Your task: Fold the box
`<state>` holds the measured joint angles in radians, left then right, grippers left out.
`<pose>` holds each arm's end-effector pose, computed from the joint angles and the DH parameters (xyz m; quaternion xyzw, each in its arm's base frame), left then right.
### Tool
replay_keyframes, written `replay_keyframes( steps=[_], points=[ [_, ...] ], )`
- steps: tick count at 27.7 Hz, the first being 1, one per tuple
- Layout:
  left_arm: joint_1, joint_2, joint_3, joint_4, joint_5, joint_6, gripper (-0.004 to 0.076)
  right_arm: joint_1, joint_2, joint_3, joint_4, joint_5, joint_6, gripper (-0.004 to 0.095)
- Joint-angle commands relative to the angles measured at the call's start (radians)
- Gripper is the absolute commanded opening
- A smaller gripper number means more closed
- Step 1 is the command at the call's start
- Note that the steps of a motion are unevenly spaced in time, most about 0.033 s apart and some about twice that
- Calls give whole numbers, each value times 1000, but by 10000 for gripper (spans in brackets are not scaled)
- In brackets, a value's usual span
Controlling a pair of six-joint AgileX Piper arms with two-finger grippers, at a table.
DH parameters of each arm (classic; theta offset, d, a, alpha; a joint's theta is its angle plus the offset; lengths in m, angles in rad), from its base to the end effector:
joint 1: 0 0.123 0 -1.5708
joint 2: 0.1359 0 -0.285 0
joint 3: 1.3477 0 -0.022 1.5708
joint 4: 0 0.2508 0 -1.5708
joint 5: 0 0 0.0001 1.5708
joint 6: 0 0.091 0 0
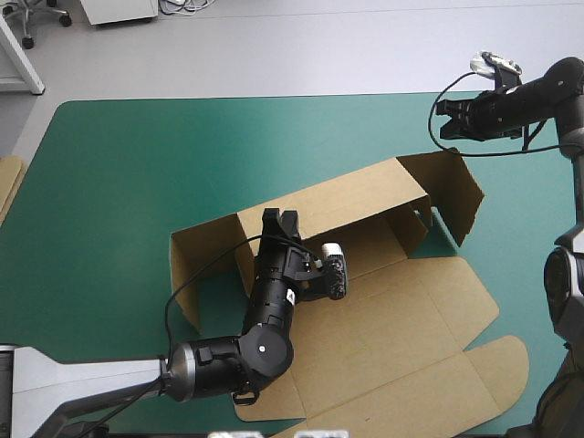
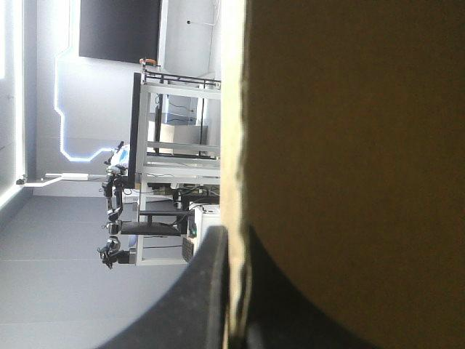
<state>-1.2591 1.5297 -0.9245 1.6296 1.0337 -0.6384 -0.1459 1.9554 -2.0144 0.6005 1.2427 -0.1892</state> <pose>0.1659 -0.2601 0.2826 0.5583 0.5414 0.3610 0.5147 0.4285 -0.0137 0.3625 0.0068 0.9289 0.2530 0.2704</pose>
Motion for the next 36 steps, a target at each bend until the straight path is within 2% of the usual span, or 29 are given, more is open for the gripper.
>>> replay_keyframes(
  steps=[1, 19, 25, 29, 36],
  points=[
    [-9, -36, -24, 41, 50, -10, -10, 13, -79, 7, 39, 4, -6, -19],
    [-9, -36, -24, 27, 60, -10, -10, 17, -310, 370, 28, 4, -100, -19],
    [-9, -36, -24, 27, 66, -12, -10, 17, -358, 467, 103, 2, -194, -19],
    [-9, -36, -24, 27, 66, -14, -10, 17, -371, 529, 152, 2, -323, -18],
    [-9, -36, -24, 13, 68, -14, -10, 17, -371, 600, 156, -29, -468, -18]
  ],
)
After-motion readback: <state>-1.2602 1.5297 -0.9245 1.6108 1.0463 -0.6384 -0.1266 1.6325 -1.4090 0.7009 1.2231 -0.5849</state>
